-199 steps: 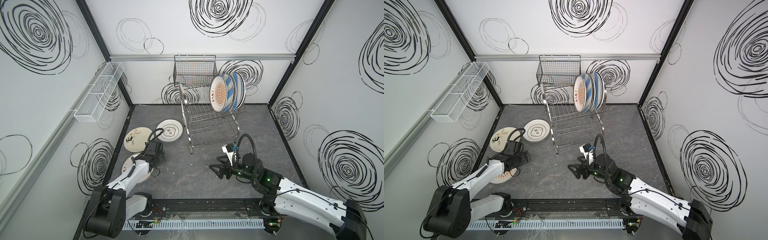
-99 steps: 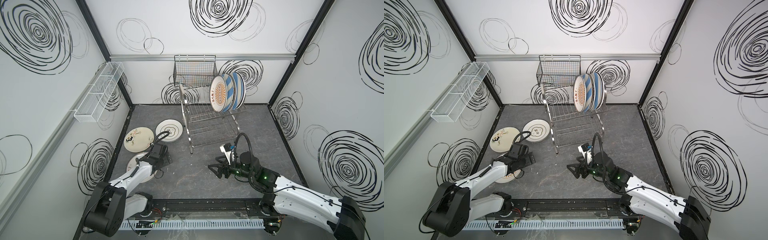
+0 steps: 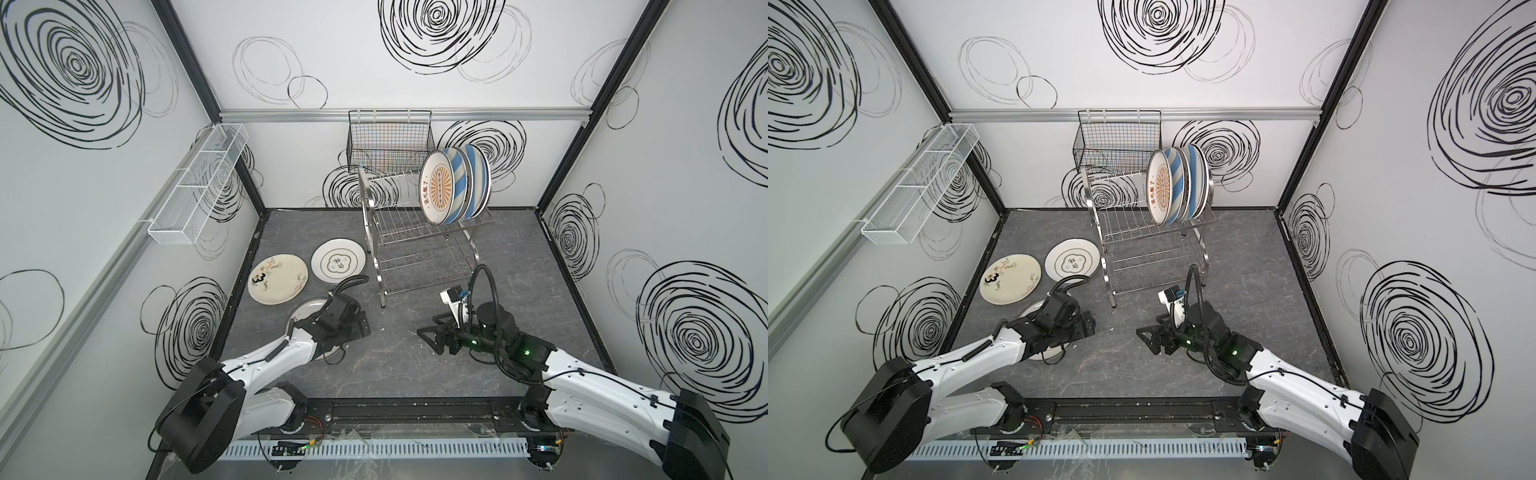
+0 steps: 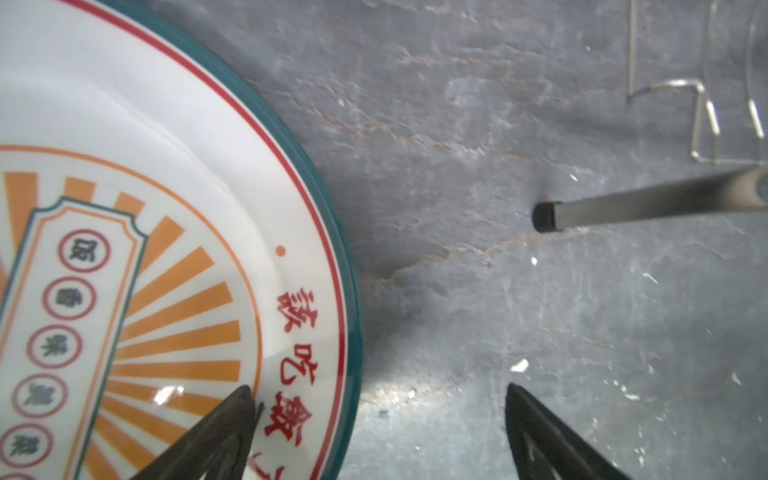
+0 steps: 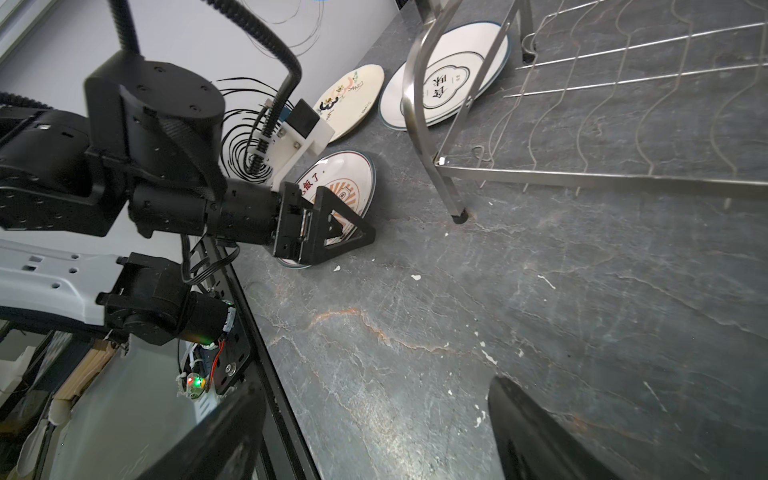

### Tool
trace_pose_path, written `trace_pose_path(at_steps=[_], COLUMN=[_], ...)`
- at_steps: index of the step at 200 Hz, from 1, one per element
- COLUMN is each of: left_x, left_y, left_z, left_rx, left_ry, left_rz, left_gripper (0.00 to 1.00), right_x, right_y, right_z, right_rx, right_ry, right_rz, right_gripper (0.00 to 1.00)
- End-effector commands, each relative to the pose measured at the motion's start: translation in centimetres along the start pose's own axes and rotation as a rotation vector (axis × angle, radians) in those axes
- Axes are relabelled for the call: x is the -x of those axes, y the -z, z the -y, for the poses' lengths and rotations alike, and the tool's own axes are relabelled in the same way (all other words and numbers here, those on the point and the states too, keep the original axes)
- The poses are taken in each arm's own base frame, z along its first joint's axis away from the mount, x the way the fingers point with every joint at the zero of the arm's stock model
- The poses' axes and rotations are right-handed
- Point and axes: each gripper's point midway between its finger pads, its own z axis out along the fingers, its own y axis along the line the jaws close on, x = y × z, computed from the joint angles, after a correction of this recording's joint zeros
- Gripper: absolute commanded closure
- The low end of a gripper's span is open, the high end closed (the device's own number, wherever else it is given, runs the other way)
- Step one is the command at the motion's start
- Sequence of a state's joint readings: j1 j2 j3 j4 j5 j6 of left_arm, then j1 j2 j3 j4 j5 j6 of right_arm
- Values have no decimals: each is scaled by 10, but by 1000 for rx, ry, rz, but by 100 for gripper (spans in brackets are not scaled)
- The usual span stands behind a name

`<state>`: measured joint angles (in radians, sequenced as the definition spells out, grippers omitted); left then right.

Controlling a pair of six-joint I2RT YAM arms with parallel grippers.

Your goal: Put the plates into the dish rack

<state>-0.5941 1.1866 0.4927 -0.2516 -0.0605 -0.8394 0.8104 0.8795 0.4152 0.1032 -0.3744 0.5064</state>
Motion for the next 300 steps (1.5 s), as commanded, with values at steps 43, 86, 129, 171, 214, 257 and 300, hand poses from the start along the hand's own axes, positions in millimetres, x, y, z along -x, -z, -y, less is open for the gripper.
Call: trace_pose_path(at_steps=[43,86,129,171,214,257,300], left_x=[-16,-14,58,115,115,111,89], left_y=[-2,13,38,31,5,-9,-12], left_z=[72,112,52,-51,-79,-72,-60], left_rx=[-158,-218,4,176,186,120,21], left_ry=[-28,-90,-132,45,90,79,97], left_rz=[-25,-9,162,315,286,253,197], left_gripper=[4,4,4,4,4,4,4], right_x=[-2,-12,-29,-42,-52,-49,-51], right_y=[9,9,-7,-32,-62,-82,-94], right_z=[20,39,26,11,5,5,5], right_rx=[-26,-62,66,47,77,81,102], right_ry=[-84,-121,-230,-222,-273,-289,-323], right_rz=[-24,-48,-79,-123,-213,-232,-240], right_gripper=[11,11,11,11,10,10,13])
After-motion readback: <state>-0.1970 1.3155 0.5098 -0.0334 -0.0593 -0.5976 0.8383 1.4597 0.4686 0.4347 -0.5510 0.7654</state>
